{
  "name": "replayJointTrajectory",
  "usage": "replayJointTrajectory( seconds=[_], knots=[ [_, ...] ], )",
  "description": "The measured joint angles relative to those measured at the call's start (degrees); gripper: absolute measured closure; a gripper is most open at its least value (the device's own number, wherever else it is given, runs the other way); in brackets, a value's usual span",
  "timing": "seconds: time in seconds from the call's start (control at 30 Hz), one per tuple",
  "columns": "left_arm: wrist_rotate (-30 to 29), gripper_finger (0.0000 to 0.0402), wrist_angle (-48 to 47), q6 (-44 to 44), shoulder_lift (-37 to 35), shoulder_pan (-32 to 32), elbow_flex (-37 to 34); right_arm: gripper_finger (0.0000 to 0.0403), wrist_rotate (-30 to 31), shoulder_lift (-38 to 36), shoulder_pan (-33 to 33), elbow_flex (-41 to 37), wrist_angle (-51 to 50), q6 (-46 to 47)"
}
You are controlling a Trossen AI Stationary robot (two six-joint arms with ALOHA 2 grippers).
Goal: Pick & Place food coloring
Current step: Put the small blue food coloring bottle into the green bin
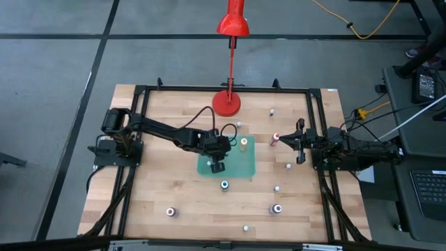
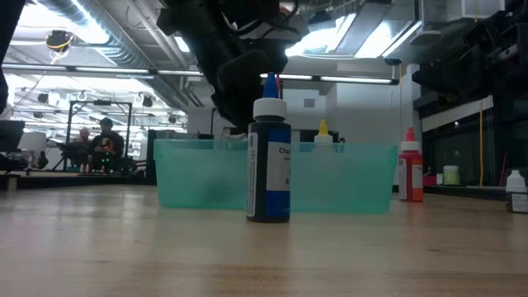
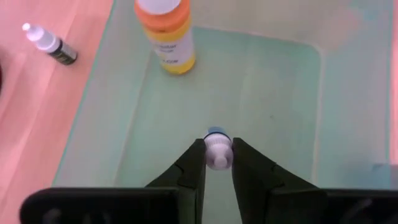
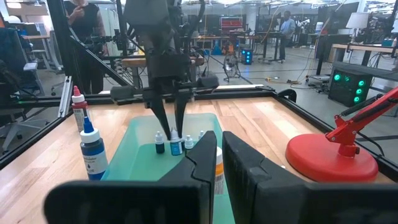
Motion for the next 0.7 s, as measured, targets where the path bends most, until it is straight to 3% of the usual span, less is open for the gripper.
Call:
replayJointTrajectory(
  seconds=[0.37,0.7],
  knots=[
    [-0.1,0.0345,0.1,0.0,0.0,0.8,0.0,0.0372,0.0,0.0,0.0,0.0,0.0,0.0],
    [3.3,0.0345,0.1,1.5,0.0,2.4,0.0,0.0372,0.0,0.0,0.0,0.0,0.0,0.0]
  ],
)
